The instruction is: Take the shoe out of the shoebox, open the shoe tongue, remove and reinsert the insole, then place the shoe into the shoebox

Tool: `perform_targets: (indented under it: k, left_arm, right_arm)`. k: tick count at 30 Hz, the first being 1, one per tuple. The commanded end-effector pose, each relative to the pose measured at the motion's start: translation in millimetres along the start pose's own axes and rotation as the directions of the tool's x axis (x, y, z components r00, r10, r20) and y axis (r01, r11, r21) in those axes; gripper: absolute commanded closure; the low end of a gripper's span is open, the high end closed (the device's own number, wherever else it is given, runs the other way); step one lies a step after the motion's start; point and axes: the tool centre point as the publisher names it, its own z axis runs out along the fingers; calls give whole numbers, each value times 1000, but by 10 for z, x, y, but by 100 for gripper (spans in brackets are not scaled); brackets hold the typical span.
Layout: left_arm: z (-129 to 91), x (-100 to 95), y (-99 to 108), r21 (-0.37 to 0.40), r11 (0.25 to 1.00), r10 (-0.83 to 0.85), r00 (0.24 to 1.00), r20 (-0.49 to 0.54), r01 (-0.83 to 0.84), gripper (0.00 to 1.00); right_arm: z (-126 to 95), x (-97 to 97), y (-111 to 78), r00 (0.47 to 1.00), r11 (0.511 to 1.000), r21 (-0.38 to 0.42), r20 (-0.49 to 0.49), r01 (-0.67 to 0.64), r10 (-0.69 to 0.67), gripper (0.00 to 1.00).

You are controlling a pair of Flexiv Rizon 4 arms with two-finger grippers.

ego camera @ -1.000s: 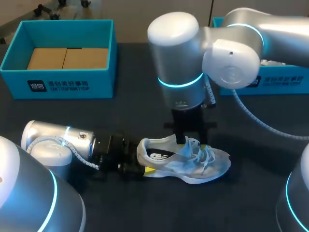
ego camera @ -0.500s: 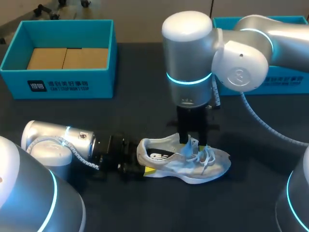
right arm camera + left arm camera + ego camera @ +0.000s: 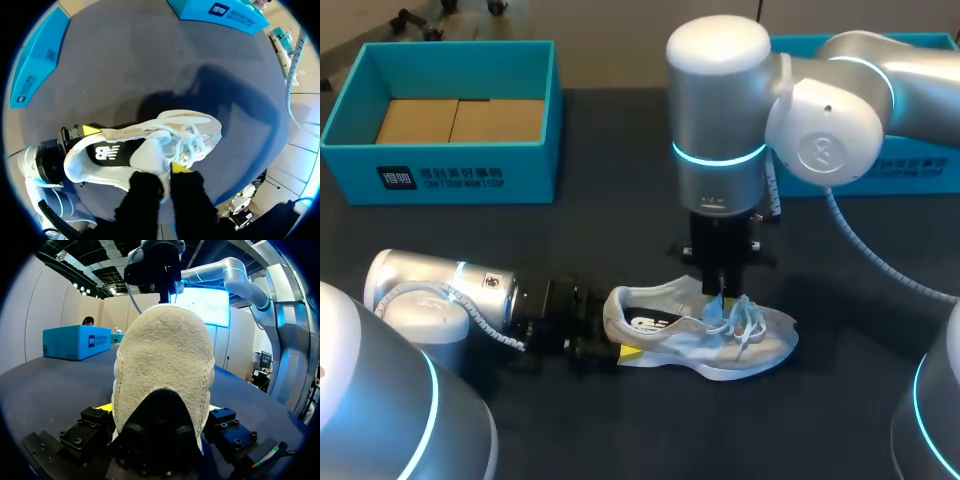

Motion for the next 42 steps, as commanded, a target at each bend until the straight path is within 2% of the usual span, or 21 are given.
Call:
perform_targets:
  k: [1, 5, 9, 16, 24, 30, 42]
  left_arm:
    - [9, -8, 9, -4, 1000, -1, 1000, 0, 1, 100]
    - [9, -8, 9, -4, 1000, -1, 1000, 0, 1, 100]
    - [9, -8, 9, -4, 1000, -1, 1000, 0, 1, 100]
    - [9, -8, 9, -4, 1000, -1, 1000, 0, 1, 100]
    - [9, -8, 9, -4, 1000, -1, 1000, 0, 1, 100]
    - [9, -8, 9, -4, 1000, -1, 1000, 0, 1, 100]
    - [9, -8, 9, -4, 1000, -1, 1000, 0, 1, 100]
  right_arm:
    - [29, 45, -39, 850, 850, -3, 1, -526, 526, 100]
    - [7, 9, -27, 864, 864, 2, -12, -503, 503, 100]
    - [-23, -130, -24, 869, 870, 14, -42, -493, 493, 100]
    - [-45, -382, 18, 877, 892, 59, -164, -449, 452, 100]
    - [-34, -570, 116, 894, 926, 110, -245, -360, 376, 100]
    - [5, -709, 207, 901, 948, 141, -296, -287, 317, 100]
    - [214, -842, 264, 895, 963, 190, -371, -190, 249, 100]
